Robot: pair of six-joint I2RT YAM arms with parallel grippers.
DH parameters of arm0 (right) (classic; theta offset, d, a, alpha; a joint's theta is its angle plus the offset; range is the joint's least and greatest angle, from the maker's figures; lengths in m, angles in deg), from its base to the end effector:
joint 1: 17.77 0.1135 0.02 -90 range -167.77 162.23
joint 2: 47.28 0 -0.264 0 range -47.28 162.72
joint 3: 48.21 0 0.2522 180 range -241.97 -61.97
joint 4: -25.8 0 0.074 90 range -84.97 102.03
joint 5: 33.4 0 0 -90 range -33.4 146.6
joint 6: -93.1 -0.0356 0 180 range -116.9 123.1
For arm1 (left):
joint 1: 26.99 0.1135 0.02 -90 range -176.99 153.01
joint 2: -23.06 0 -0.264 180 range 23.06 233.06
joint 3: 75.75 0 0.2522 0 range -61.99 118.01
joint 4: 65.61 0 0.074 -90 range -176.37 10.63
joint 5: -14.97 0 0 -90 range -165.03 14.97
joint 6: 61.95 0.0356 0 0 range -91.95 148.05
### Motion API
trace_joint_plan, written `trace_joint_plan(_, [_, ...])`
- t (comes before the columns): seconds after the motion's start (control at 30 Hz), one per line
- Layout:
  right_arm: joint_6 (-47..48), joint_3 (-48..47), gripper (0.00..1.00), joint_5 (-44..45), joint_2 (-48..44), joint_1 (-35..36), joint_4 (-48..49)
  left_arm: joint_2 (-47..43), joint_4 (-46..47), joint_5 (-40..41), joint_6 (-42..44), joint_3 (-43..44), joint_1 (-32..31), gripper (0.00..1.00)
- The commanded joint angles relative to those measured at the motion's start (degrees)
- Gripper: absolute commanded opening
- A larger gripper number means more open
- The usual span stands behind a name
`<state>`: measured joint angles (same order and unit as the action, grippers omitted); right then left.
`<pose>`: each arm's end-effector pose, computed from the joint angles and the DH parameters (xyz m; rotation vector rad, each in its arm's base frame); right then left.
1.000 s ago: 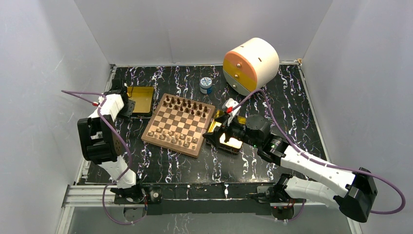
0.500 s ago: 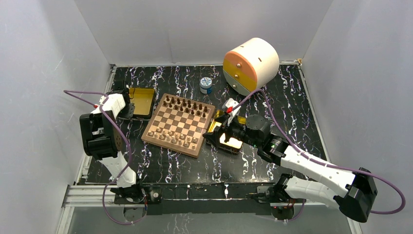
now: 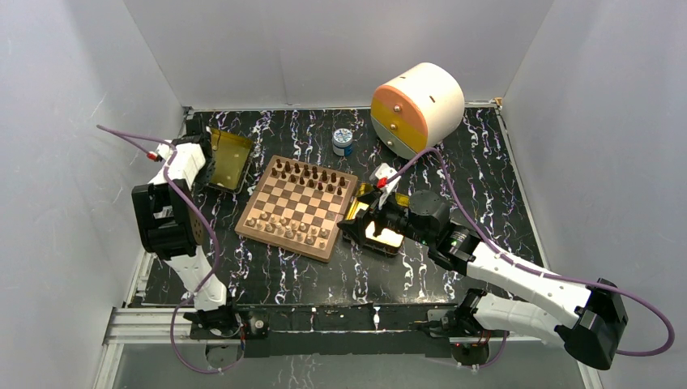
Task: Set up the chess pieces on the board
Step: Adjust the storage box at the center of the board.
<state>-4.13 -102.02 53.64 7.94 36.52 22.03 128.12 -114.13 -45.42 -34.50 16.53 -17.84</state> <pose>0.1331 0.1883 0.3142 -0.7293 1.5723 0.8480 0.3773 0.0786 0.2206 -1.5726 1.8930 0.2975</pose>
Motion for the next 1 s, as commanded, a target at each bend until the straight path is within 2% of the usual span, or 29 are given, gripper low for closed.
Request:
trace_joint_plan(0.0, [0.62, -0.38, 0.99, 0.87, -1.01, 0.11, 2.74, 1.34, -2.01, 6.28, 4.51, 4.98, 0.08, 0.0])
trace_joint_plan(0.17, [0.84, -0.29, 0.99, 1.28, -1.04, 0.06, 2.74, 2.94, -1.8, 7.12, 11.48, 8.26, 0.08, 0.0])
trace_joint_plan(0.37, [1.16, 0.37, 0.99, 2.05, -1.73, 0.06, 2.57, 5.6, -1.73, 4.93, 30.79, 15.17, 0.22, 0.0])
trace_joint_plan(0.5, [1.24, 0.76, 0.99, 2.24, -2.05, 0.12, 2.82, 4.02, 1.63, 3.78, 43.31, 15.6, 1.05, 0.0])
trace_joint_plan(0.73, [1.44, 1.21, 0.99, 2.24, -2.1, 0.04, 3.46, 3.99, 4.43, 4.85, 56.84, 17.13, 2.1, 0.0])
trace_joint_plan(0.97, [2.24, 1.14, 0.99, 2.65, -2.8, 0.06, 3.09, 7.9, 5.35, -1.44, 67.51, 21.2, 2.17, 0.0])
